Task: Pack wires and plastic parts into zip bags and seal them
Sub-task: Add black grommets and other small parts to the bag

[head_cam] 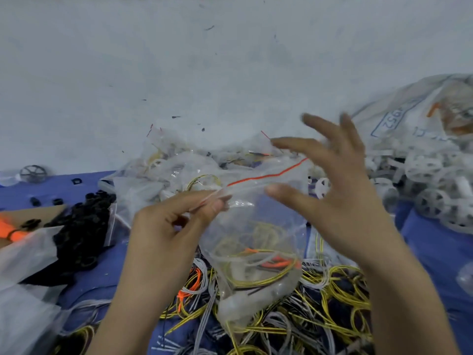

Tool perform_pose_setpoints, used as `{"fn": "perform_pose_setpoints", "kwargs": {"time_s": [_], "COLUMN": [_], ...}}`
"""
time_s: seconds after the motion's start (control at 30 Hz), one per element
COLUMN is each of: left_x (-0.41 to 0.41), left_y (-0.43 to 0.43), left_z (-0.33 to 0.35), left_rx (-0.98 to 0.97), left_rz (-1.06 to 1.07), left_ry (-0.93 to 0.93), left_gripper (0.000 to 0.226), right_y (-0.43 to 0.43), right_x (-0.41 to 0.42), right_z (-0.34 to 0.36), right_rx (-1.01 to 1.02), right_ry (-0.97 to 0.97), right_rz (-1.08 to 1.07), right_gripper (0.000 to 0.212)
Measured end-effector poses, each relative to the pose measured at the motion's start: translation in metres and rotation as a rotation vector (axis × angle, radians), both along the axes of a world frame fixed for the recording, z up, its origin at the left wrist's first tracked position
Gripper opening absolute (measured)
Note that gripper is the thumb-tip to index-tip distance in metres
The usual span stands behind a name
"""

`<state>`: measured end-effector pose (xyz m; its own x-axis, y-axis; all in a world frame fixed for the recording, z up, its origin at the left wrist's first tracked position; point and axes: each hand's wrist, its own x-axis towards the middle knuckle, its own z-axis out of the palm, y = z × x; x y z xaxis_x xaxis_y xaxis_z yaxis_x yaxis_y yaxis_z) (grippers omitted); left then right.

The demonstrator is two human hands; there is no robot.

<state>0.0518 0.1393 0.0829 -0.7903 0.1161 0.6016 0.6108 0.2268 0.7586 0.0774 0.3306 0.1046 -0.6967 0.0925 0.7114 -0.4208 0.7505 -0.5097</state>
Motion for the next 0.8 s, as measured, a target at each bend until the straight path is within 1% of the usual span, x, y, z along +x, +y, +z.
{"fn": "perform_pose_setpoints", "kwargs": {"time_s": [0.03, 0.1, 0.13, 0.2, 0.27, 0.37, 0.43, 0.53, 0.7, 0.8], "left_x": [0.003, 0.009, 0.011, 0.012, 0.010, 0.011, 0.014, 0.017, 0.011, 0.005], "left_y": [0.000, 0.002, 0.003, 0.004, 0.001, -0.001, -0.001, -0.002, -0.004, -0.007], "left_z": [0.002, 0.005, 0.006, 0.008, 0.008, 0.010, 0.011, 0.012, 0.007, 0.002], "left_rx": [-0.043, -0.056, -0.030, 0.071, 0.154, 0.177, 0.152, 0.105, 0.062, 0.031], "left_rz": [-0.008, -0.049, -0.067, -0.101, -0.125, -0.161, -0.179, -0.224, -0.261, -0.246], "left_ry": [0.024, 0.035, 0.020, -0.058, -0.115, -0.139, -0.123, -0.118, -0.093, -0.077], "left_gripper": [0.011, 0.016, 0.016, 0.014, 0.014, 0.013, 0.014, 0.022, 0.021, 0.021], "right_y": [-0.010, -0.027, -0.033, -0.037, -0.037, -0.035, -0.036, -0.037, -0.037, -0.040], "right_x": [0.004, 0.011, 0.013, 0.014, 0.014, 0.015, 0.018, 0.020, 0.022, 0.023], "right_z": [0.002, 0.004, 0.005, 0.004, 0.004, 0.005, 0.007, 0.008, 0.009, 0.010], "right_rx": [0.108, 0.188, 0.197, 0.201, 0.203, 0.146, 0.175, 0.227, 0.161, 0.131], "right_ry": [0.031, 0.003, -0.026, -0.074, -0.103, -0.117, -0.135, -0.152, -0.155, -0.166], "right_rz": [0.003, 0.065, 0.084, 0.104, 0.096, 0.115, 0.134, 0.168, 0.192, 0.191], "right_gripper": [0.041, 0.024, 0.015, 0.009, 0.006, 0.005, 0.007, 0.008, 0.005, 0.014]}}
